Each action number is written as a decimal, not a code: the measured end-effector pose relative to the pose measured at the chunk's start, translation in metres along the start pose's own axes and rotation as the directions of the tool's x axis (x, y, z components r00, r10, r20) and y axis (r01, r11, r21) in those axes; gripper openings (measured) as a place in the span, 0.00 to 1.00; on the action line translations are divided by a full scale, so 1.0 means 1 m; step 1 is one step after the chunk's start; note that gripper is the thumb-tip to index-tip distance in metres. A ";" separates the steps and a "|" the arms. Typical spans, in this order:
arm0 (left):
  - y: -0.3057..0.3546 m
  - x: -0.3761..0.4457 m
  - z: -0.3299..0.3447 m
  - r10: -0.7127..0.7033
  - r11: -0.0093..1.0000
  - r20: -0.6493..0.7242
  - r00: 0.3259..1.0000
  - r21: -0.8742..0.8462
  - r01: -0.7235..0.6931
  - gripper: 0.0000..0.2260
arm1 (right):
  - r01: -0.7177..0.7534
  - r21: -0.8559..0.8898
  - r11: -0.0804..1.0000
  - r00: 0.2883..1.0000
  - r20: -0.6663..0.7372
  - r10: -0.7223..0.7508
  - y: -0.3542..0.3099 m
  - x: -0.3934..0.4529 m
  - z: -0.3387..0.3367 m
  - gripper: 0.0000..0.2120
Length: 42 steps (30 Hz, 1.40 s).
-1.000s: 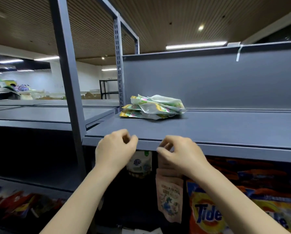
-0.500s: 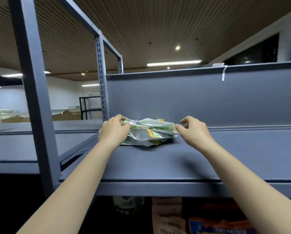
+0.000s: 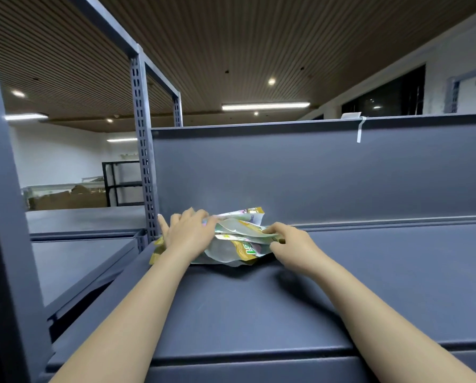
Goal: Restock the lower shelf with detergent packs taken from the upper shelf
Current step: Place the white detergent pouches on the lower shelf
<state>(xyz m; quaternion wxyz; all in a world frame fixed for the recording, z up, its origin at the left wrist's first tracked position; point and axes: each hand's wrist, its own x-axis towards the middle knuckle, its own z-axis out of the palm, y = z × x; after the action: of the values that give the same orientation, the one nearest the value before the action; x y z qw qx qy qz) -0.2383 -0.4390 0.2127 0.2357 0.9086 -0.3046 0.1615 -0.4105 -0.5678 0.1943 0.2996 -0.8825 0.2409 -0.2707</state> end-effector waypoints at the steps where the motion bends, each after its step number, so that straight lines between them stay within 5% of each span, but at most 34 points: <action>1: -0.001 0.001 0.001 -0.012 0.999 -0.024 1.000 0.031 0.013 0.17 | -0.019 0.033 0.999 1.000 -0.005 0.019 -0.001 0.000 0.000 0.15; 11: -0.002 0.011 0.005 0.009 0.975 -0.110 0.994 0.221 0.016 0.14 | -0.109 0.186 0.976 0.975 -0.170 0.142 0.002 0.005 0.001 0.10; 15: 0.001 0.008 0.008 0.047 0.973 -0.256 0.966 0.230 0.014 0.15 | -0.258 0.326 0.910 0.942 -0.123 0.311 0.010 0.007 -0.004 0.21; 19: -0.002 0.004 0.003 -0.055 0.989 -0.507 0.860 -0.145 -0.023 0.13 | -0.413 0.502 0.760 0.895 0.067 0.441 0.015 0.010 -0.011 0.29; 24: -0.005 -0.003 -0.006 -0.192 0.811 -0.584 0.789 -0.547 -0.208 0.09 | -0.514 0.647 0.563 0.855 0.336 0.395 0.025 0.015 -0.014 0.09; 29: -0.002 -0.006 -0.019 -0.386 0.508 -0.483 0.786 -0.823 -0.255 0.13 | -0.484 0.701 0.523 0.862 0.281 0.422 0.025 0.012 -0.020 0.06; 33: -0.005 -0.004 -0.019 -0.403 0.353 -0.393 0.827 -0.900 -0.256 0.19 | -0.479 0.708 0.519 0.856 0.247 0.453 0.025 0.009 -0.021 0.07; 38: -0.006 -0.007 -0.024 -0.376 0.374 -0.506 0.776 -0.850 -0.372 0.16 | -0.343 0.747 0.570 0.914 0.126 0.385 0.018 0.005 -0.019 0.12; 42: -0.001 -0.015 -0.024 -0.270 0.450 -0.606 0.748 -0.766 -0.459 0.32 | -0.180 0.768 0.614 0.962 0.006 0.274 0.017 0.006 -0.018 0.15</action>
<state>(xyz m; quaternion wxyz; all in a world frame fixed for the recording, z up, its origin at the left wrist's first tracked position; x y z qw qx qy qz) -0.2529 -0.4188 0.2255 0.7530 0.5076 -0.2932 0.2990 -0.4220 -0.5905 0.1976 0.6606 -0.6197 0.2308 -0.3553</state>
